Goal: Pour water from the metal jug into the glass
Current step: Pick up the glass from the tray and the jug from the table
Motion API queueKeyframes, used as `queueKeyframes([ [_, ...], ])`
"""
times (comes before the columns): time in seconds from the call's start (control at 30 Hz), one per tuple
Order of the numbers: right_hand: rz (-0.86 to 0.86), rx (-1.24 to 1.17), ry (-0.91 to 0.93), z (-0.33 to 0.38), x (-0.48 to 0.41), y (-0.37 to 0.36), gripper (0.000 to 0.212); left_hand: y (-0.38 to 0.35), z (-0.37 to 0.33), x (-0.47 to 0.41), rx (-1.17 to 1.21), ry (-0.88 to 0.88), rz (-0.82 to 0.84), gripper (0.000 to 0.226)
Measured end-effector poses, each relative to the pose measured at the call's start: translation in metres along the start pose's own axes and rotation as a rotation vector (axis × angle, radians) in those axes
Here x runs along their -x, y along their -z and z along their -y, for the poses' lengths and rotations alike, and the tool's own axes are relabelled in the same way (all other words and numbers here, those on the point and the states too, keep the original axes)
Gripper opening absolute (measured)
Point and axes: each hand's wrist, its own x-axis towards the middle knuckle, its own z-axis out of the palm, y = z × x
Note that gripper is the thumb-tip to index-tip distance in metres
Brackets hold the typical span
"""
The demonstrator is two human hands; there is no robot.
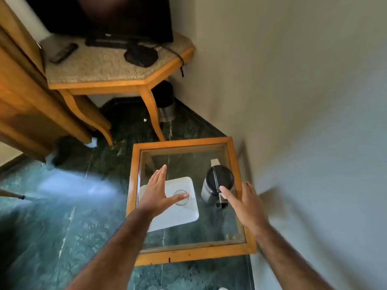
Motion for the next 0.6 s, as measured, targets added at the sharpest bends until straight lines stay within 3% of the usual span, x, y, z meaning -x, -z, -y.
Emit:
queueKeyframes([
  [0.1,0.0,-0.22,-0.15,-0.013,-0.009,-0.027,0.109,-0.031,0.021,-0.023,0.097,0.117,0.051,0.141],
  [0.2,0.02,-0.392,-0.246,-0.025,-0.015,-0.054,0.09,-0.07,0.046,-0.039,0.125,0.135,0.068,0.121],
  [0.27,0.022,-0.434,-0.244,-0.029,-0.015,-0.064,0.084,-0.089,0.059,-0.043,0.142,0.102,0.063,0.111],
  [0.43,-0.056,-0.67,-0.162,-0.044,-0.021,-0.097,0.084,-0.134,0.095,-0.058,0.093,0.119,0.048,0.117],
  [0.6,-0.18,-0.915,-0.025,-0.055,-0.025,-0.119,0.056,-0.157,0.117,-0.069,0.155,0.096,-0.034,0.09],
])
